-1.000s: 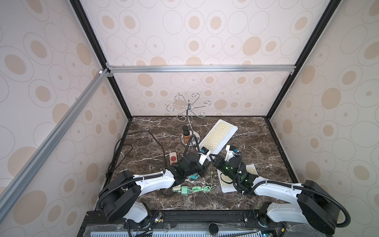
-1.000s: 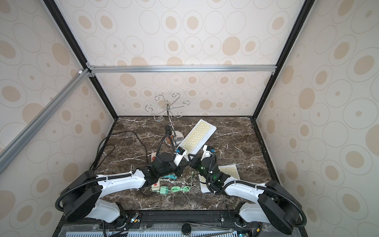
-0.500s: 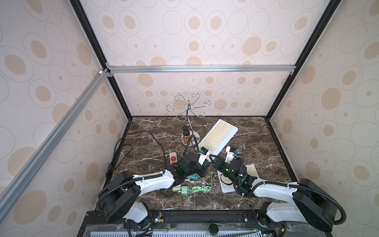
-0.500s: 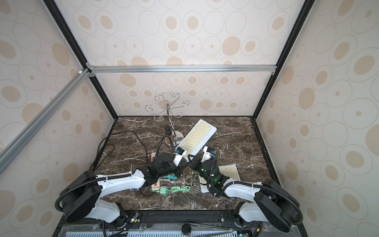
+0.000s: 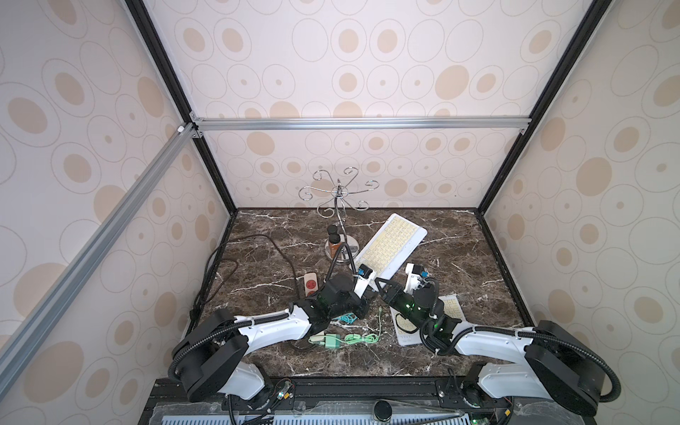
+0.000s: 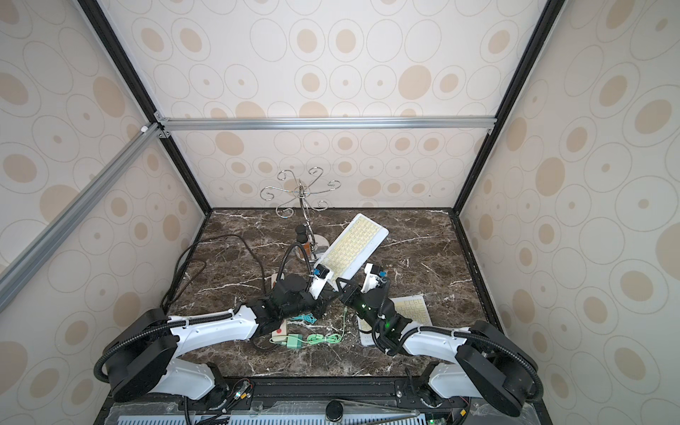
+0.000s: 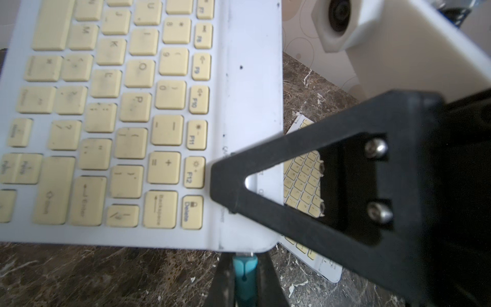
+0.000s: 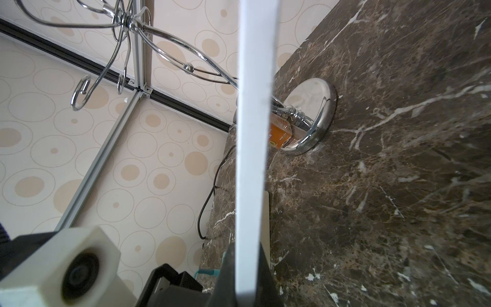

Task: Unplug the wireless keyboard
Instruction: Remove the power cord from the keyboard.

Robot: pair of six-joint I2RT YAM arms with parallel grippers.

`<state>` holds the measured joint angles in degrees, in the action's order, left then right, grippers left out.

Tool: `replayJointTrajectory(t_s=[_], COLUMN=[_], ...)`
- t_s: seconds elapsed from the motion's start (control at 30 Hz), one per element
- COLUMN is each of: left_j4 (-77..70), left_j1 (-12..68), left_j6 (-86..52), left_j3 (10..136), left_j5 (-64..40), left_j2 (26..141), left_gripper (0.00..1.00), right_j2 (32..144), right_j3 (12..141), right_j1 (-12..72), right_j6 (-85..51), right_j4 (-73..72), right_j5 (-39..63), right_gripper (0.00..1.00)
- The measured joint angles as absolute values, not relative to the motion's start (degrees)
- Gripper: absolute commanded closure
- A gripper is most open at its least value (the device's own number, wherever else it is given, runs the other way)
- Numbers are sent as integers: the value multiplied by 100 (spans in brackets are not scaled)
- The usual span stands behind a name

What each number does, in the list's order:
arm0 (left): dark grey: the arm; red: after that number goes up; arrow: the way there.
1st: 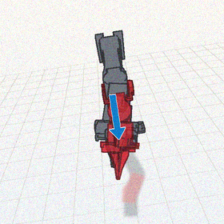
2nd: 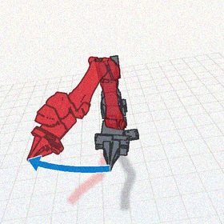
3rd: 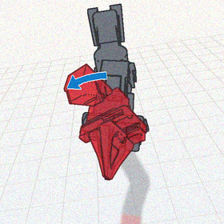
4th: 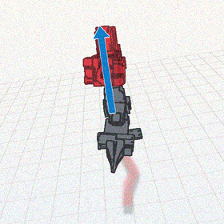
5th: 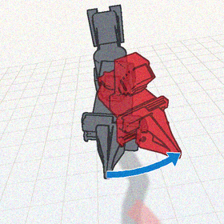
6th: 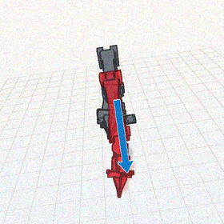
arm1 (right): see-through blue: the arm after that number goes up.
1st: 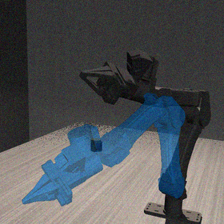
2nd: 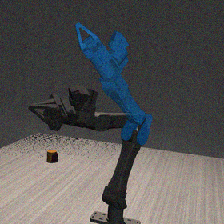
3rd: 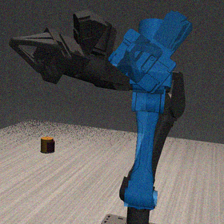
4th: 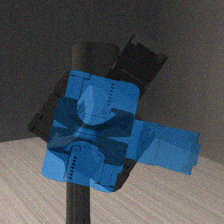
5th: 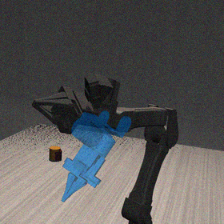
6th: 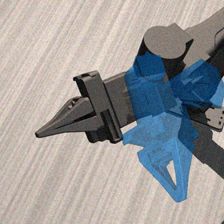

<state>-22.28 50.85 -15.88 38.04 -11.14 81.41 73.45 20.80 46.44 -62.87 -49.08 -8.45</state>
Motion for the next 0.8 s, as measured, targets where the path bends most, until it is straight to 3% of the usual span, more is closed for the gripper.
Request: replayJointTrajectory(t_s=[0.8], left_j4=[-2532], left_j1=[5087], left_j6=[-1675], left_j3=[3599], left_j5=[-1350], left_j2=[8130], left_gripper=[100], right_j2=[7247], right_j3=[1887], right_j1=[4652], right_j6=[-6469], right_j4=[-5033], right_j5=[-779], right_gripper=[100])
